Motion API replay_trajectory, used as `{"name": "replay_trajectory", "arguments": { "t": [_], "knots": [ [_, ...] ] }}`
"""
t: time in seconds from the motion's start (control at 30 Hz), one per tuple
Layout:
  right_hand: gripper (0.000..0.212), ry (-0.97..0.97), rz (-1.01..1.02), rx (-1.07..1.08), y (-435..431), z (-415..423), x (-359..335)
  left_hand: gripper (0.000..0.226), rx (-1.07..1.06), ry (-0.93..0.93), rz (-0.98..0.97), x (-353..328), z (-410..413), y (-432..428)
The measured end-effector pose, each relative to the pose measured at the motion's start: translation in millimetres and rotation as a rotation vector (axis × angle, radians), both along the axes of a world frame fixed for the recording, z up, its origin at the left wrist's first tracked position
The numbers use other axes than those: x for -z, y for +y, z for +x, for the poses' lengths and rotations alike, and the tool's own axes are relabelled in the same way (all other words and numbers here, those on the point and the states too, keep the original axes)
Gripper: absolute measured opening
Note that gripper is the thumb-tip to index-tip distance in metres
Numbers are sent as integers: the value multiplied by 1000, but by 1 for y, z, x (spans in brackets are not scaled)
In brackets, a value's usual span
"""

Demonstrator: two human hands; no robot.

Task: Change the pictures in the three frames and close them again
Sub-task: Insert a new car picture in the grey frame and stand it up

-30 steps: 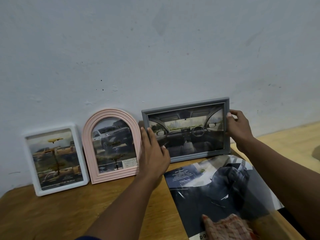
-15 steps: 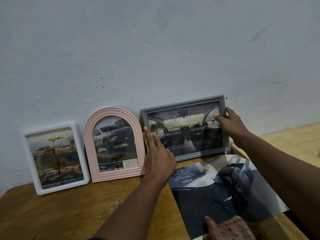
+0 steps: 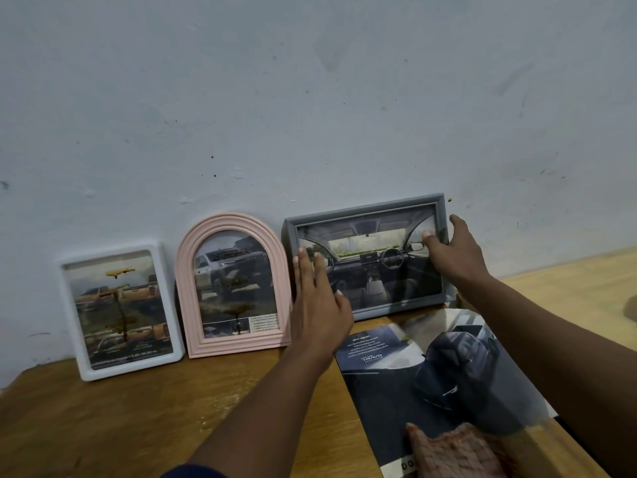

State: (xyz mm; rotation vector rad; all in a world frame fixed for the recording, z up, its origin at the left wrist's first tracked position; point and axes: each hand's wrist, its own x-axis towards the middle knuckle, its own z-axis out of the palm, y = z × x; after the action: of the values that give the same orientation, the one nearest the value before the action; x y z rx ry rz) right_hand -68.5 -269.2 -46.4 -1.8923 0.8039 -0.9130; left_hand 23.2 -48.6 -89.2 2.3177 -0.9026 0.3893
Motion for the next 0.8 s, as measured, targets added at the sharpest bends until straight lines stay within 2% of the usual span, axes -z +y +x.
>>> {"name": "replay_trajectory", "arguments": {
  "t": [0.07, 0.17, 0.23, 0.33, 0.53, 0.8],
  "knots": [
    [64, -25, -36, 57, 11, -2, -4, 75, 19, -1, -39, -3, 0, 5],
    [41, -91, -68, 52, 38, 1, -9, 71, 25, -54, -104, -11, 1, 24],
    [26, -119, -70, -48, 67, 6, -12, 69, 2, -72, -150, -15, 6, 46],
    [17, -95, -62, -224, 120, 18, -9, 68, -117, -55, -182, -18, 20, 88],
    [21, -27, -62, -333, 206, 63, 7, 65, -330, 77, -279, -9, 54, 163],
    [21, 56, -48, -248, 233, 98, 27, 64, -271, 325, -442, 5, 81, 182]
  ]
}}
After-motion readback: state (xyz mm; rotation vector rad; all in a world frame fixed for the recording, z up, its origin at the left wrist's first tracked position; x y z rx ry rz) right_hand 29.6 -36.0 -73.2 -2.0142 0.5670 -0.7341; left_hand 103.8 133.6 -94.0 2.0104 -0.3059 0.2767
